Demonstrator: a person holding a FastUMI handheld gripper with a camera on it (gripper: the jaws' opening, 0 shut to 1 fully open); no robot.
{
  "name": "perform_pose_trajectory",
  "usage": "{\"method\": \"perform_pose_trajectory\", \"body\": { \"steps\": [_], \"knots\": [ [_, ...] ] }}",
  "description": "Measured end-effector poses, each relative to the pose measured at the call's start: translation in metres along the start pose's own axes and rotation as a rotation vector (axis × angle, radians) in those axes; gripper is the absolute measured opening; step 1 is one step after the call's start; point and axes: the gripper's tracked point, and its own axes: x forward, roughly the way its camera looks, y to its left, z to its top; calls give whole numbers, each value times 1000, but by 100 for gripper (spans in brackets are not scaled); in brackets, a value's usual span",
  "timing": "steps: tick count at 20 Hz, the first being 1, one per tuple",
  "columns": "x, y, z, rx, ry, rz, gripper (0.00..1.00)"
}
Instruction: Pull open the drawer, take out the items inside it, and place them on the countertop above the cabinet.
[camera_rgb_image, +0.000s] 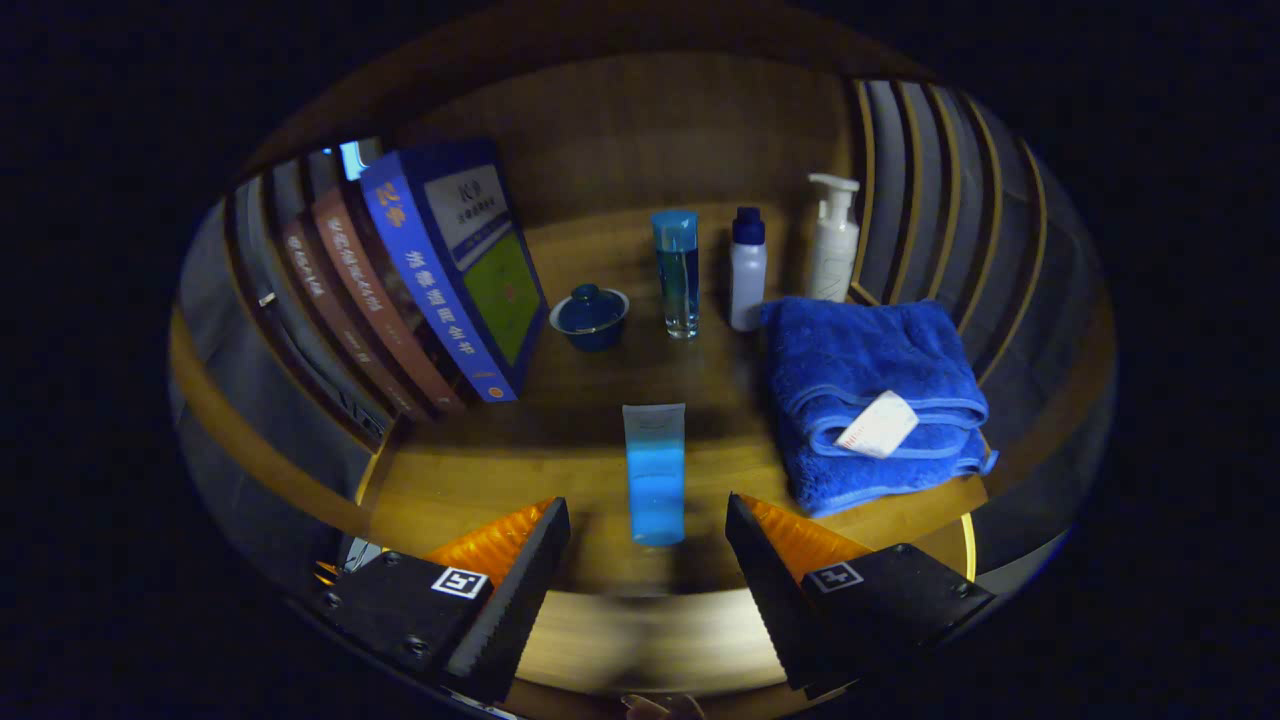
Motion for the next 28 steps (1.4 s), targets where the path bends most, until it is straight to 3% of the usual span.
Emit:
{"method": "perform_pose_trajectory", "body": {
  "steps": [6, 12, 21, 28],
  "knots": [
    [-98, 3, -17, -12, -227, 57, 99],
    [-161, -15, -77, 17, -359, 65, 99],
    [-166, -13, -183, -26, -409, 47, 99],
    [-144, -20, -212, -7, -355, 1, 99]
  ]
}}
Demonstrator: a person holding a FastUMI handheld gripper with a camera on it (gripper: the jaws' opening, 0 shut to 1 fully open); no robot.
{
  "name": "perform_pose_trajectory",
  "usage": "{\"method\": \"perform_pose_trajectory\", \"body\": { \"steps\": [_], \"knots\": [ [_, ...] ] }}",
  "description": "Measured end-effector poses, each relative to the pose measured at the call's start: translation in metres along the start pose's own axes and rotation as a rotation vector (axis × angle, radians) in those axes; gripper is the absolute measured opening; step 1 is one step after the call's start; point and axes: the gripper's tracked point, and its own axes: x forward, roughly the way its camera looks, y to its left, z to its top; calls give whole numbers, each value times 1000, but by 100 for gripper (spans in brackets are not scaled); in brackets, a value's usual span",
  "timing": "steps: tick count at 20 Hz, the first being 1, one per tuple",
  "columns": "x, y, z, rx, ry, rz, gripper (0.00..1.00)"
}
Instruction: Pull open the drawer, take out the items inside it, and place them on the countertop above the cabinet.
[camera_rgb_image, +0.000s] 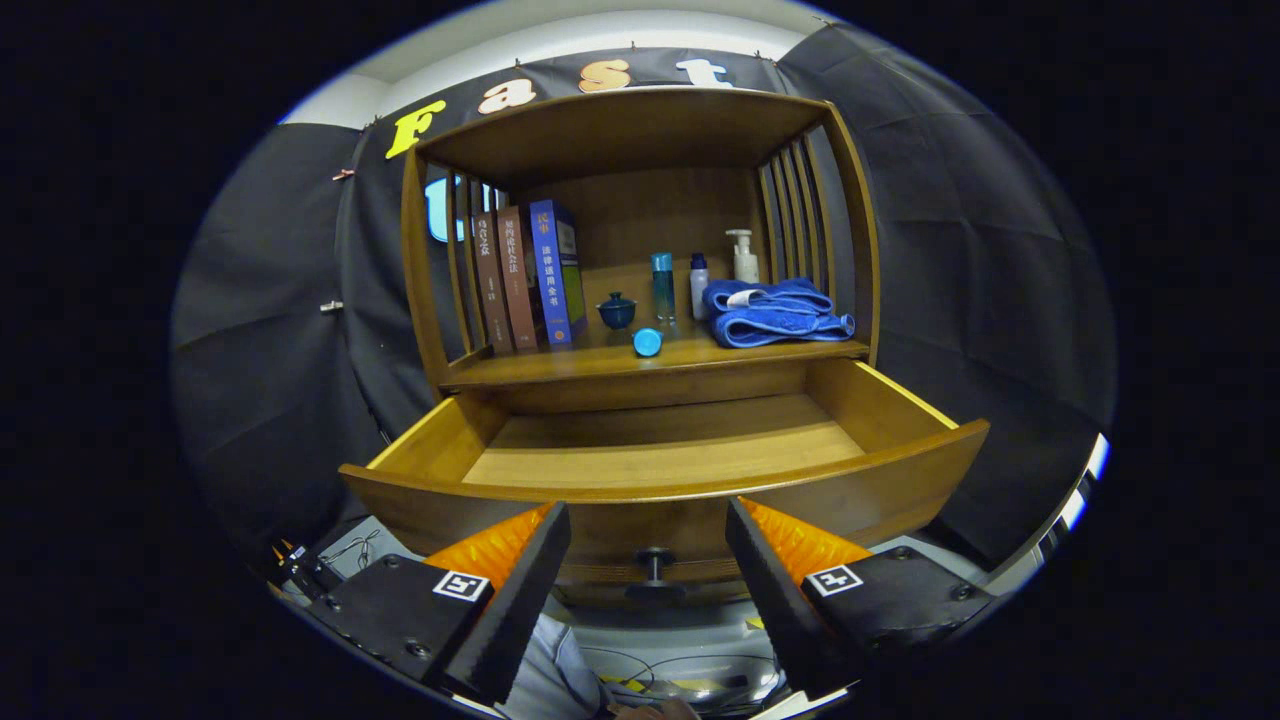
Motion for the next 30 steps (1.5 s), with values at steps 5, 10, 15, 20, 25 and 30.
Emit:
{"method": "perform_pose_trajectory", "body": {
  "steps": [5, 10, 15, 20, 25, 30],
  "knots": [
    [9, -3, -11, -2, 62, -36, 99],
    [28, 1, -6, -4, 92, -32, 99],
    [59, 0, 8, 8, 109, -26, 99],
    [87, 1, 18, 1, 120, -23, 99],
    [114, 2, 26, 1, 133, -28, 99],
    [135, 4, 34, 2, 135, -29, 99]
  ]
}}
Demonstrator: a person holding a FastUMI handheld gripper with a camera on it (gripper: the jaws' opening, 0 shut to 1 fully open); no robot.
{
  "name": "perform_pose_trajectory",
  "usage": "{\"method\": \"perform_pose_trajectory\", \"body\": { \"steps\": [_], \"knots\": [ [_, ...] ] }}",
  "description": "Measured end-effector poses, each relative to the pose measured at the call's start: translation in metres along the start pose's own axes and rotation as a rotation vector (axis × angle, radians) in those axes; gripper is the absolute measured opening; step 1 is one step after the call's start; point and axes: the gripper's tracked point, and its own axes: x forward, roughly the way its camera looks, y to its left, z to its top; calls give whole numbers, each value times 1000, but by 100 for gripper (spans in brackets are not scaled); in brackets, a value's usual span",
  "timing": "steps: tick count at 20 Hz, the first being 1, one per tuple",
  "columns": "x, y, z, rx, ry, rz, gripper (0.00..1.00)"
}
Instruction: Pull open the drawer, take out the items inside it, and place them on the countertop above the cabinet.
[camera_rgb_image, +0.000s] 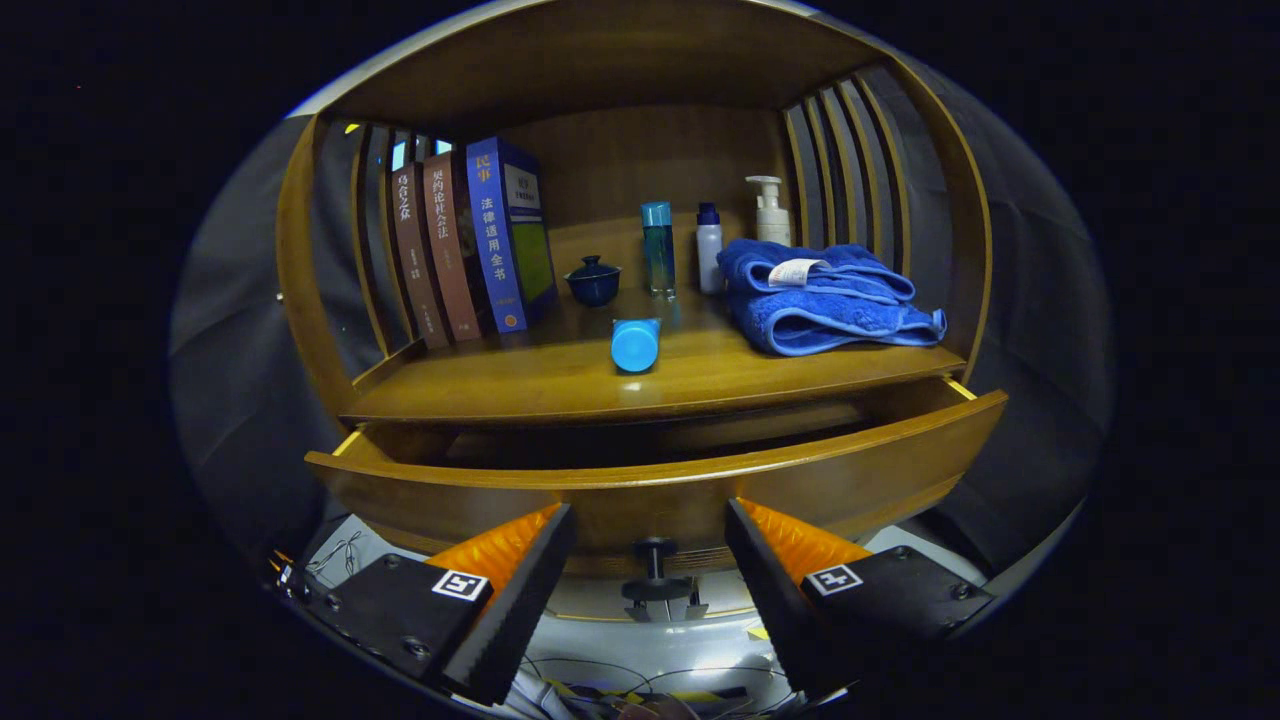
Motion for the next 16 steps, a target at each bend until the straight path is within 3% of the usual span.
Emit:
{"method": "perform_pose_trajectory", "body": {
  "steps": [16],
  "knots": [
    [25, 9, 13, 9, 14, -10, 99]
  ]
}}
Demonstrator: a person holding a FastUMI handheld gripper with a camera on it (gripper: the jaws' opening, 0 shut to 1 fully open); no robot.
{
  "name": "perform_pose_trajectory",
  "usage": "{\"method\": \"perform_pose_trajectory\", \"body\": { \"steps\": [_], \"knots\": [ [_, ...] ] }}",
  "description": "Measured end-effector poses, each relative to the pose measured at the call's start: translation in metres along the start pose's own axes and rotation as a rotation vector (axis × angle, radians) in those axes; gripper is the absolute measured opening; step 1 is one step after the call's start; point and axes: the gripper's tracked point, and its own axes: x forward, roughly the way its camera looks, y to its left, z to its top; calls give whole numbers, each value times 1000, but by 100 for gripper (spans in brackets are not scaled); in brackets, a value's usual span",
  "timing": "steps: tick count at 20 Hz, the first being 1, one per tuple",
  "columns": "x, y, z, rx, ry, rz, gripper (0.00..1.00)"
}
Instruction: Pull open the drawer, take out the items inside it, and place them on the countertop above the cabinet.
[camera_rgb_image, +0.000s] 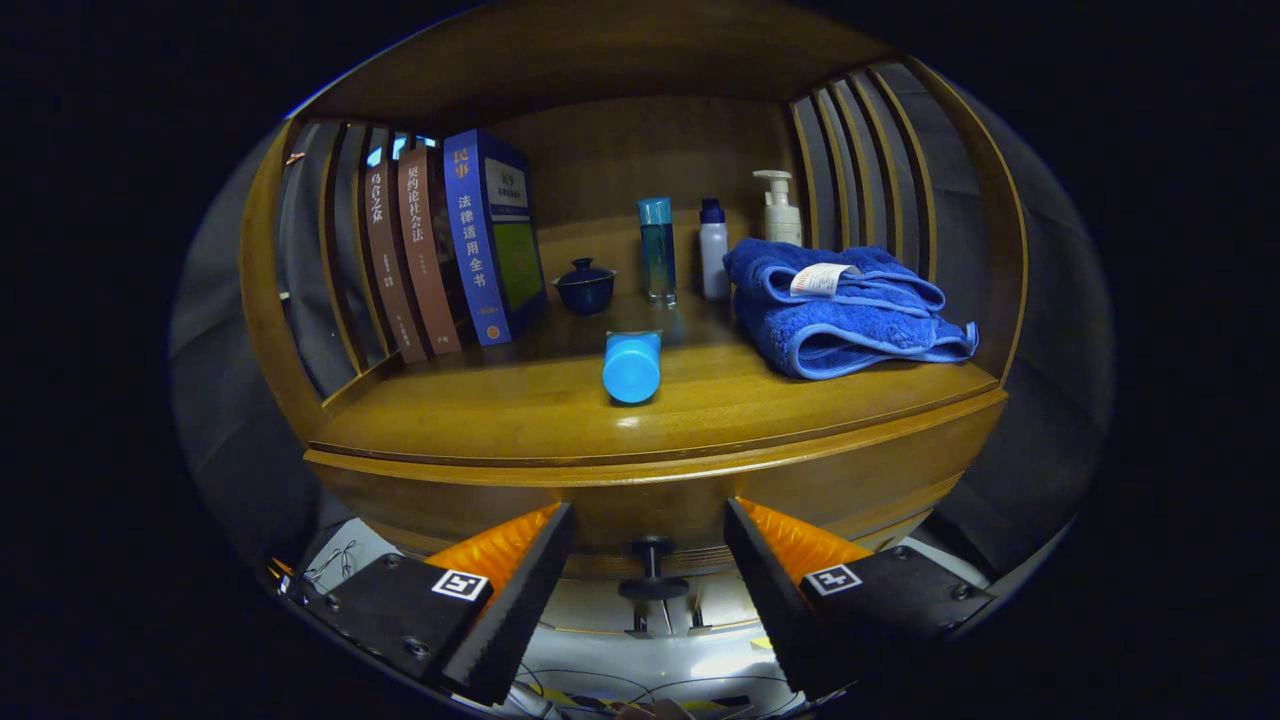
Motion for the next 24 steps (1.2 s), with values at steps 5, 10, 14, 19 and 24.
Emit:
{"method": "perform_pose_trajectory", "body": {
  "steps": [5, 10, 14, 19, 24],
  "knots": [
    [-4, 3, 1, 6, 11, 11, 99],
    [-19, 5, 15, -9, -19, 11, 100],
    [-45, 6, 41, -10, -78, 20, 100],
    [-99, 15, 87, -30, -188, 43, 99],
    [-157, 27, 130, -56, -304, 64, 99]
  ]
}}
